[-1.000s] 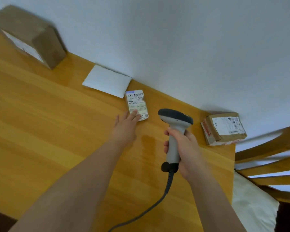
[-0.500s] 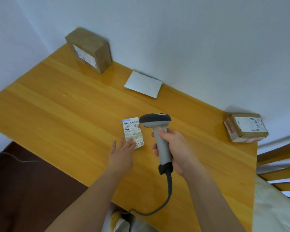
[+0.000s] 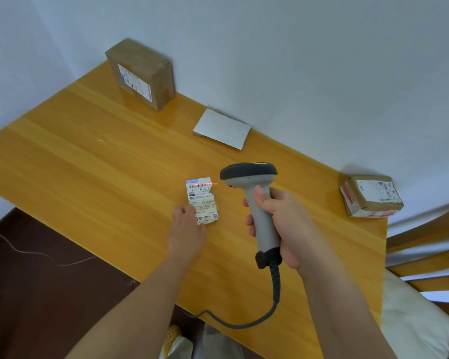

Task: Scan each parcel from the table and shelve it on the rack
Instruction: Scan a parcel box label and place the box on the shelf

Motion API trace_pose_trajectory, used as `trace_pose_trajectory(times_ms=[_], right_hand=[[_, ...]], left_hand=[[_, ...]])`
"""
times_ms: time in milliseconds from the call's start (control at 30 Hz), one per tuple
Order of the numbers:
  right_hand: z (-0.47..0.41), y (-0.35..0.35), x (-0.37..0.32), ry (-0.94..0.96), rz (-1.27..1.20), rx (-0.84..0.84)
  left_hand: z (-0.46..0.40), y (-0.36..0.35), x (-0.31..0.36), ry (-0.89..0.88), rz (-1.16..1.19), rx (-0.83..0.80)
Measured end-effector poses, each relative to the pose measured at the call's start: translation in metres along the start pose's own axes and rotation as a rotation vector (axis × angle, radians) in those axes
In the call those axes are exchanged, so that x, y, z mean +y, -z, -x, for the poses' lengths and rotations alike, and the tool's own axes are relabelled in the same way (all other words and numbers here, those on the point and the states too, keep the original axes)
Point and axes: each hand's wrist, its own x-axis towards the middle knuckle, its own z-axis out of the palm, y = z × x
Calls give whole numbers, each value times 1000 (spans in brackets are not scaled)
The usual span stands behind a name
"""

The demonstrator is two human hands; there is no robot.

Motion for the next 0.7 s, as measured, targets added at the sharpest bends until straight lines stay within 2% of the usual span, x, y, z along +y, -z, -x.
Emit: trace_pose_trajectory(times_ms=[67,133,167,433,700], right_hand=[[1,3,-1,-5,12,2],[2,7,-3,-1,28,2],[2,9,-3,6,38,0],[-4,24,-10,9,88,-7],[-15,4,-4,-27,-11,6]], left_hand=[[-6,-4,1,223,156,-2],[-18,-7,0,467,285,-82],[-23,-10,-2,529,315,-114],[-40,-24,0,573,370,-132],[-31,-1,-10,667,683,-131]])
